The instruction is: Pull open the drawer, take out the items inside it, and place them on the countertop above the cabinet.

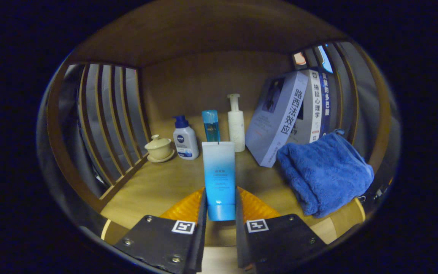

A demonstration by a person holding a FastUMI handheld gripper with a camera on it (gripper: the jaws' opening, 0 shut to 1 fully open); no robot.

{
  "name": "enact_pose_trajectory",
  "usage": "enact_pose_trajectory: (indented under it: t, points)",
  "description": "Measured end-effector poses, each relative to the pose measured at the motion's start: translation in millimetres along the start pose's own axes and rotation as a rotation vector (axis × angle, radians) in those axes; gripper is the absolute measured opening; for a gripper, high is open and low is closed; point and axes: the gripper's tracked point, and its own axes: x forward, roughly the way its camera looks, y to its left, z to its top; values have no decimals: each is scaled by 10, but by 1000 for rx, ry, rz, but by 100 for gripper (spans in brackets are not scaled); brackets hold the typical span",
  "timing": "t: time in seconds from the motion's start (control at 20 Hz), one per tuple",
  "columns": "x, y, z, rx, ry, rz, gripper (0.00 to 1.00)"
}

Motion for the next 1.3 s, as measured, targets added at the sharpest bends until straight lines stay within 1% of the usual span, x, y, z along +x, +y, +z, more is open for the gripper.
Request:
enact_pose_trajectory:
  t: [0.2,0.35,0.4,0.5,0.55,0.6,0.7,0.8,0.95,1.05,1.15,1.3]
  points:
    - [105,49,-240,-19,57,2,35]
    - [163,28,-268,-20,64,-4,35]
    - [161,28,-261,-24,50,-2,38]
    - [159,37,-259,-22,50,-1,40]
    - [159,52,-262,-22,51,13,42]
    - [117,87,-256,-24,48,23,58]
    - [87,43,-265,-42,43,0,90]
    - [17,37,-253,-77,22,-4,98]
    - [-148,42,-184,-151,-24,12,100]
    - [-313,29,-123,-176,-38,23,100]
    - [-522,115,-89,-143,-35,82,100]
    - [-861,37,87,-95,-58,122,100]
